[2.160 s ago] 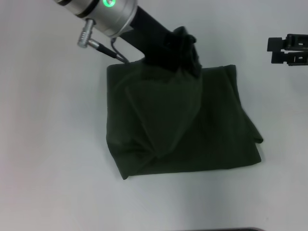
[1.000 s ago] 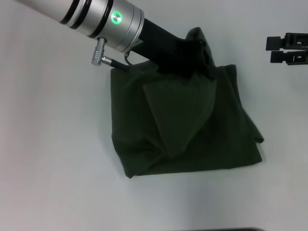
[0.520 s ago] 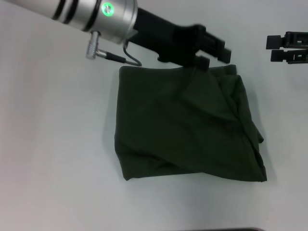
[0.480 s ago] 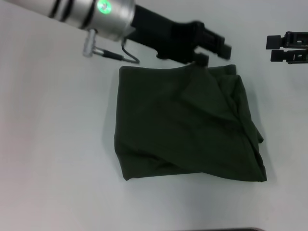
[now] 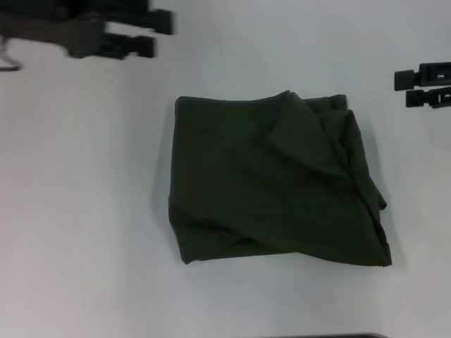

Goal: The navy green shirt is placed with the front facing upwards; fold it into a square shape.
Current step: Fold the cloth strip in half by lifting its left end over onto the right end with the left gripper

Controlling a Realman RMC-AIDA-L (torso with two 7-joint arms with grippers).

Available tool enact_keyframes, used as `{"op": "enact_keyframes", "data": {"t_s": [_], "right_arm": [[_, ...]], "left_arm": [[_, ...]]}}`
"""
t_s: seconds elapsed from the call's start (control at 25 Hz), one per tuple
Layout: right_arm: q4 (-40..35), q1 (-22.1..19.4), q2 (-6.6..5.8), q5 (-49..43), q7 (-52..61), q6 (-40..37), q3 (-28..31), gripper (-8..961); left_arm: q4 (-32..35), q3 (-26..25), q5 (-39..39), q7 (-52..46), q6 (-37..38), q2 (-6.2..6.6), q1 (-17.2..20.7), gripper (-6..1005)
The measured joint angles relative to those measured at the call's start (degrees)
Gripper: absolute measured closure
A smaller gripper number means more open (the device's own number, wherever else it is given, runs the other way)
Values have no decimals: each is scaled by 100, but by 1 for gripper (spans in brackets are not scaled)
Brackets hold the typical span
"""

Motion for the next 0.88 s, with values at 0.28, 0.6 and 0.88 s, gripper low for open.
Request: {"op": "enact_keyframes", "data": {"t_s": [0.28, 0.6, 0.88], "right_arm": [[-667, 151, -200, -547, 408, -403, -93, 40], [-917, 413, 45, -1342, 617, -514, -361, 46], [-912, 652, 450, -1478, 621, -178, -738, 56]], "left_arm": [[-350, -551, -3, 95, 312, 35, 645, 398], [-378, -711, -11, 225, 467, 83, 712, 398], [-383, -933, -18, 198, 570, 217, 645, 399]]}}
